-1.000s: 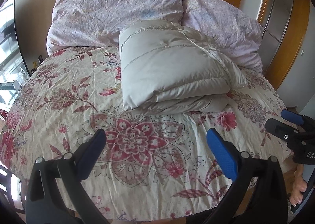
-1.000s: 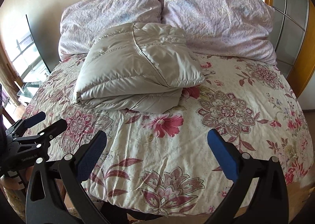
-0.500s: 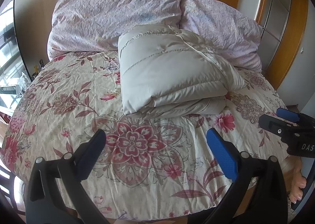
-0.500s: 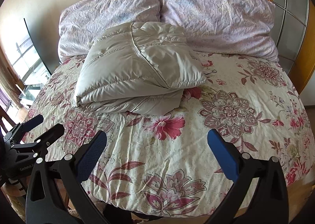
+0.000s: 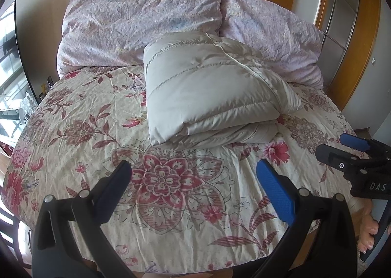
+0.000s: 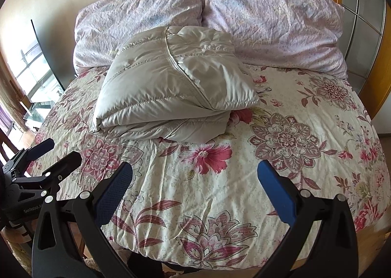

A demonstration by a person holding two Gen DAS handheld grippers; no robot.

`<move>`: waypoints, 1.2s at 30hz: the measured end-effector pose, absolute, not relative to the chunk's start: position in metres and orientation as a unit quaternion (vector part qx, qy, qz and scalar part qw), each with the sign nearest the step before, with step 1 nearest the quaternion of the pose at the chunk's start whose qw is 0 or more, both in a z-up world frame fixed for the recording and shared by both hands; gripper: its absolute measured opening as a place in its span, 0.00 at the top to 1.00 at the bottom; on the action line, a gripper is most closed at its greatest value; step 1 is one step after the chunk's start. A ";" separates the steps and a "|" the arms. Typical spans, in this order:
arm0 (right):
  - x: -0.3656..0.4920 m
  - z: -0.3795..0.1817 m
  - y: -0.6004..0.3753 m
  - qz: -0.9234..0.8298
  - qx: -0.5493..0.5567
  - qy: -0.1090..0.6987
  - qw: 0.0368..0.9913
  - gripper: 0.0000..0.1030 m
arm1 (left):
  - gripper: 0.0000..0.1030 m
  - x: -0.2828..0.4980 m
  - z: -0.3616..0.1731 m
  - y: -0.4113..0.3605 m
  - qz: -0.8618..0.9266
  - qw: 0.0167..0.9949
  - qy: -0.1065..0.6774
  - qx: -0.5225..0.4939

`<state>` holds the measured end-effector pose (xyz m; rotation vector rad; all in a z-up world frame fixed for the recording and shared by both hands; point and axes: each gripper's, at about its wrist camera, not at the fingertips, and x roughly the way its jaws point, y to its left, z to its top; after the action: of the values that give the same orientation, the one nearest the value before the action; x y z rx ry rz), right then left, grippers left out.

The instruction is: Fold large clothes

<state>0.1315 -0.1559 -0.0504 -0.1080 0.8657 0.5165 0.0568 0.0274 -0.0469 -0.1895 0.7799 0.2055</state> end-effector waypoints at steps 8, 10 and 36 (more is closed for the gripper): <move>0.133 -0.053 -0.158 0.246 -0.049 0.417 0.874 0.01 | 0.02 0.058 -0.047 0.028 0.098 0.915 0.380 -0.092; 0.133 -0.053 -0.158 0.247 -0.050 0.417 0.873 0.01 | 0.02 0.058 -0.047 0.027 0.099 0.915 0.380 -0.092; 0.136 -0.054 -0.159 0.248 -0.050 0.418 0.873 0.01 | 0.02 0.061 -0.050 0.030 0.099 0.914 0.381 -0.093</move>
<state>0.1356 -0.1586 -0.0544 -0.1045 0.8725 0.5179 0.0606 0.0295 -0.0500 -0.1915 0.7850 0.2040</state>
